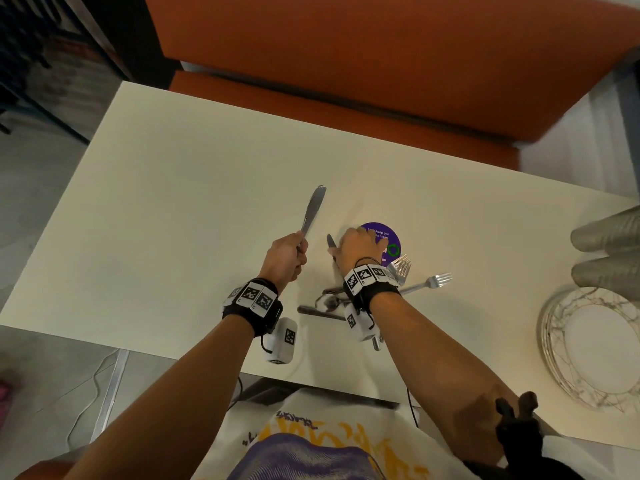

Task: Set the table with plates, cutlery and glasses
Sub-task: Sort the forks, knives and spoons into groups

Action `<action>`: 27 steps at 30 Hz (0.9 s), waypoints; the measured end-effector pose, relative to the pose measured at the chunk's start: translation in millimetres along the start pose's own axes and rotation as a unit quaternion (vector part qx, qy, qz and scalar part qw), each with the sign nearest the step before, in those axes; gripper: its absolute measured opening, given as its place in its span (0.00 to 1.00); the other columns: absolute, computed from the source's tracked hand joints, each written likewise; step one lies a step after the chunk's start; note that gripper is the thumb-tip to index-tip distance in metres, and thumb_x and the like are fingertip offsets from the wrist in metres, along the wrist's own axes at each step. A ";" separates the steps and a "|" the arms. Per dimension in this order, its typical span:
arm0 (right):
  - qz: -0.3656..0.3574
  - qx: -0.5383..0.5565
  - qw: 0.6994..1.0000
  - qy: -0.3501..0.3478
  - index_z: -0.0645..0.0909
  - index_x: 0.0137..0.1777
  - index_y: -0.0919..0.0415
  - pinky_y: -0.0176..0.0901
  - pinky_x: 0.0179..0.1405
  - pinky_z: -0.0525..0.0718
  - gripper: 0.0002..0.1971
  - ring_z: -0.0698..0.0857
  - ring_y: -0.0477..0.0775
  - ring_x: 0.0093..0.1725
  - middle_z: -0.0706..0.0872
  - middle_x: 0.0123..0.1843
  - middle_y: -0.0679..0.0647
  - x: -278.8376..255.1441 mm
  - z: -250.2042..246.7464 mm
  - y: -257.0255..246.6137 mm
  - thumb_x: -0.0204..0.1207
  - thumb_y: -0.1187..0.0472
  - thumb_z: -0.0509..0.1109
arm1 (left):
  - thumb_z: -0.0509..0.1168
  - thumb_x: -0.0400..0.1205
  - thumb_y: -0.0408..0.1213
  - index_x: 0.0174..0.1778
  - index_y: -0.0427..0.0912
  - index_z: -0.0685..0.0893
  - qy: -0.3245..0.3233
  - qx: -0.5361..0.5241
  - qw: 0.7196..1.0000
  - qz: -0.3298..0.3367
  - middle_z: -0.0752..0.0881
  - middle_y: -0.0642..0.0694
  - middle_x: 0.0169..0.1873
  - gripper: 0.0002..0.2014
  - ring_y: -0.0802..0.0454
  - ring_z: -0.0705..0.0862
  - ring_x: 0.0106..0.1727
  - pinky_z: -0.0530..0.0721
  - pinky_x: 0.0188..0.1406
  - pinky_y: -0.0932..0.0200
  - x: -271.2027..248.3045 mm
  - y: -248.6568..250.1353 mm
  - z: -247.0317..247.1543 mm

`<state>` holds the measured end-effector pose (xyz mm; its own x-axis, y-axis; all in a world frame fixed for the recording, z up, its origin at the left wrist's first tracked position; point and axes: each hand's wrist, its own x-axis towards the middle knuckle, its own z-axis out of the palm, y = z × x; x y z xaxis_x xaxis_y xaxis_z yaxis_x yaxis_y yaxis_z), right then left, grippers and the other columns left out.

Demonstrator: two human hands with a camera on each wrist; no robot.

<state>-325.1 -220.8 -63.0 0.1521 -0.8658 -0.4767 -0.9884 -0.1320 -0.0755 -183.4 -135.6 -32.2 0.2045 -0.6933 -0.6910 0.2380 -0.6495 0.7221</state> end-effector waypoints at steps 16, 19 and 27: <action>-0.044 0.087 0.994 0.040 0.83 0.46 0.50 0.68 0.72 0.69 0.10 0.81 0.59 0.62 0.86 0.52 0.50 16.3 -5.8 -2.7 0.80 0.44 0.70 | 0.56 0.88 0.46 0.35 0.46 0.74 0.004 0.015 1.000 0.009 0.69 0.51 0.25 0.15 0.57 0.62 0.20 0.62 0.15 0.65 13.1 16.2 -12.1; -0.039 0.104 0.994 0.020 0.84 0.50 0.51 0.65 0.71 0.72 0.13 0.82 0.57 0.60 0.86 0.54 0.50 16.0 -5.8 -3.8 0.78 0.43 0.72 | 0.56 0.88 0.46 0.37 0.46 0.75 0.015 0.015 1.000 0.007 0.71 0.52 0.24 0.15 0.57 0.64 0.19 0.63 0.15 0.65 15.0 17.9 -14.1; -0.037 0.052 0.998 -0.029 0.88 0.52 0.63 0.51 0.55 0.87 0.11 0.86 0.62 0.53 0.89 0.52 0.60 8.9 -3.3 -25.2 0.80 0.55 0.71 | 0.56 0.88 0.47 0.37 0.46 0.75 0.020 0.006 1.000 0.010 0.71 0.51 0.25 0.15 0.57 0.64 0.19 0.62 0.14 0.66 16.6 17.9 -13.0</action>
<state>-298.8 -226.8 -62.5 0.2279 -0.8256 -0.5162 -0.9691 -0.1411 -0.2023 -163.5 -154.7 -31.1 0.2468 -0.6938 -0.6766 0.2215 -0.6393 0.7364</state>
